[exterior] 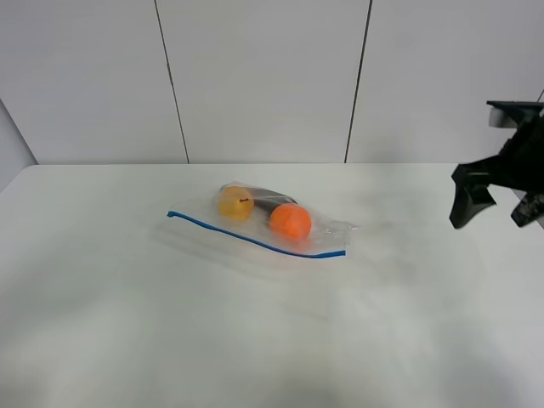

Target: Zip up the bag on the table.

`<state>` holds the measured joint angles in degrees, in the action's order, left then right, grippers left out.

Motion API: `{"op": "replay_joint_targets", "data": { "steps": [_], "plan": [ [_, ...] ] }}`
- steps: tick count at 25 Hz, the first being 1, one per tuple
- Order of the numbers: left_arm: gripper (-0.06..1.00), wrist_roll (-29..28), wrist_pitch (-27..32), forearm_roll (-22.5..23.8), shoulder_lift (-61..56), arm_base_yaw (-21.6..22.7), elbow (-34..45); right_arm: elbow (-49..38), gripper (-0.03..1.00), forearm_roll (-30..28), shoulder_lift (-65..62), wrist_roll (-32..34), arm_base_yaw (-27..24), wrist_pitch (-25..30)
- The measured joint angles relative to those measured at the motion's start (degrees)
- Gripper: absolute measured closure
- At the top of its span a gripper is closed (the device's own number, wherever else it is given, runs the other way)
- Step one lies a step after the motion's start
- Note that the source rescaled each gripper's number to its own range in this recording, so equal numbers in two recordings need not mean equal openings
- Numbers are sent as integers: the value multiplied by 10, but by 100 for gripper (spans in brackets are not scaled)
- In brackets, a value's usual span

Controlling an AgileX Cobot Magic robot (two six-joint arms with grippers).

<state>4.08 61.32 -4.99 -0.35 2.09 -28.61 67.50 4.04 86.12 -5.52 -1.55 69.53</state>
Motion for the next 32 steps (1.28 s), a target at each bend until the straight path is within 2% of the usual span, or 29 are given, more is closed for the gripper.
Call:
{"op": "replay_joint_targets", "data": {
  "steps": [7, 11, 14, 24, 27, 32],
  "plan": [
    [-6, 0, 0, 0, 0, 0, 0, -225, -3, 0, -216, 0, 0, -8],
    [-6, 0, 0, 0, 0, 0, 0, -326, -3, 0, -369, 0, 0, -68],
    [-6, 0, 0, 0, 0, 0, 0, -373, -3, 0, -490, 0, 0, -88],
    [-6, 0, 0, 0, 0, 0, 0, -392, -3, 0, -815, 0, 0, -107],
    [-6, 0, 0, 0, 0, 0, 0, -394, -3, 1, -861, 0, 0, -107],
    [-6, 0, 0, 0, 0, 0, 0, -394, -3, 1, -864, 0, 0, -107]
  ]
}}
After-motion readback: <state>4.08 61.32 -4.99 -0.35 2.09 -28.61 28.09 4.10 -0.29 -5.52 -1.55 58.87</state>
